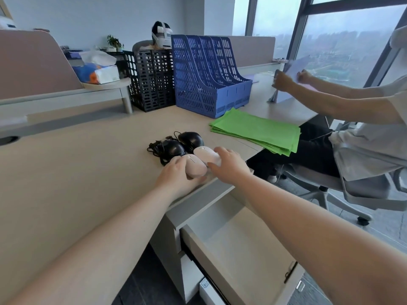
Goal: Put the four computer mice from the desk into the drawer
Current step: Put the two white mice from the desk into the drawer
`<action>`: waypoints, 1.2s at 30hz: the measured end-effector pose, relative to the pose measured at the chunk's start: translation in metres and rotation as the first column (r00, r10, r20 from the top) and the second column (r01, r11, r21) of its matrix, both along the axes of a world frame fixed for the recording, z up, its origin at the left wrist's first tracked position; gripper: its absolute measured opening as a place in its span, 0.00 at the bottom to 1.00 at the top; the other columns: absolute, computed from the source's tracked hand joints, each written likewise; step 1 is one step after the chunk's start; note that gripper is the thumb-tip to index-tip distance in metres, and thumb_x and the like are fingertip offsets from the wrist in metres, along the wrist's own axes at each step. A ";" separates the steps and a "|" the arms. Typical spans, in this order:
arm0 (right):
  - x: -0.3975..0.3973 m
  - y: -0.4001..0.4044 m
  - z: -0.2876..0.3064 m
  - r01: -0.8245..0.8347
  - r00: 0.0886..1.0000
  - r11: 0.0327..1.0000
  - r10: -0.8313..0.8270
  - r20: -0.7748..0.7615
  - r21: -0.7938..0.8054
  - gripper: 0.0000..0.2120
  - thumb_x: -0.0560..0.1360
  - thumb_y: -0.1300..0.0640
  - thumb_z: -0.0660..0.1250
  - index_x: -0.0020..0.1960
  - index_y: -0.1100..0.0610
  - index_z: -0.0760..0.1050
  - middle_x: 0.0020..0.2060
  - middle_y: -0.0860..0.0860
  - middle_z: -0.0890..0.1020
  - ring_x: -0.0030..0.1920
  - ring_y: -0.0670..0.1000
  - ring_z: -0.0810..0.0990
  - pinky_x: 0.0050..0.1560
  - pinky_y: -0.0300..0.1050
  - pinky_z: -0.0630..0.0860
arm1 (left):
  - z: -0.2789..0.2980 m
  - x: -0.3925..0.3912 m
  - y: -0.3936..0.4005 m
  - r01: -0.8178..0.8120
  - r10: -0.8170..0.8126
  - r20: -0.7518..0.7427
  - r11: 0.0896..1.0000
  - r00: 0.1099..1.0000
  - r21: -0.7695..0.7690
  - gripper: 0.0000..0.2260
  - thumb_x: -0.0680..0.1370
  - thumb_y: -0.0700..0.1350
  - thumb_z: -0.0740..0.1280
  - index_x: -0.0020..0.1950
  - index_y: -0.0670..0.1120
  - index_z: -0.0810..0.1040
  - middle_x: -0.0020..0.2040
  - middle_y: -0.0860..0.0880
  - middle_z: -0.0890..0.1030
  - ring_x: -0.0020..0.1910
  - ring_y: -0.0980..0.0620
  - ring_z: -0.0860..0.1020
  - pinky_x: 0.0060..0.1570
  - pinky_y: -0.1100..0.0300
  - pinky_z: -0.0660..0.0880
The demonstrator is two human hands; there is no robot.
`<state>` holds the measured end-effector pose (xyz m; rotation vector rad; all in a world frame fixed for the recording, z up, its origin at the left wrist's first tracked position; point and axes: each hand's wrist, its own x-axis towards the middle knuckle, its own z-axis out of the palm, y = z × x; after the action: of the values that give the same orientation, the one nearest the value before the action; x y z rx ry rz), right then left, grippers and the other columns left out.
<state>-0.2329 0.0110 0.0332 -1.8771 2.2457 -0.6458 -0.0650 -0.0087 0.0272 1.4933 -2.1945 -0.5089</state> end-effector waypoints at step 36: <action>-0.057 0.105 -0.041 0.102 0.979 0.955 -0.146 0.140 0.279 0.24 0.71 0.56 0.69 0.66 0.57 0.70 0.59 0.54 0.78 0.61 0.57 0.76 0.55 0.44 0.74 | -0.031 -0.071 0.105 -0.018 -0.005 0.259 0.996 0.966 0.086 0.44 0.64 0.66 0.70 0.71 0.43 0.62 0.66 0.45 0.67 0.67 0.45 0.63 0.66 0.55 0.63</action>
<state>-0.2901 0.1161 -0.0075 -1.5120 2.2317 -0.4581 -0.1357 0.0964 -0.0039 1.6962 -2.3909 -0.4326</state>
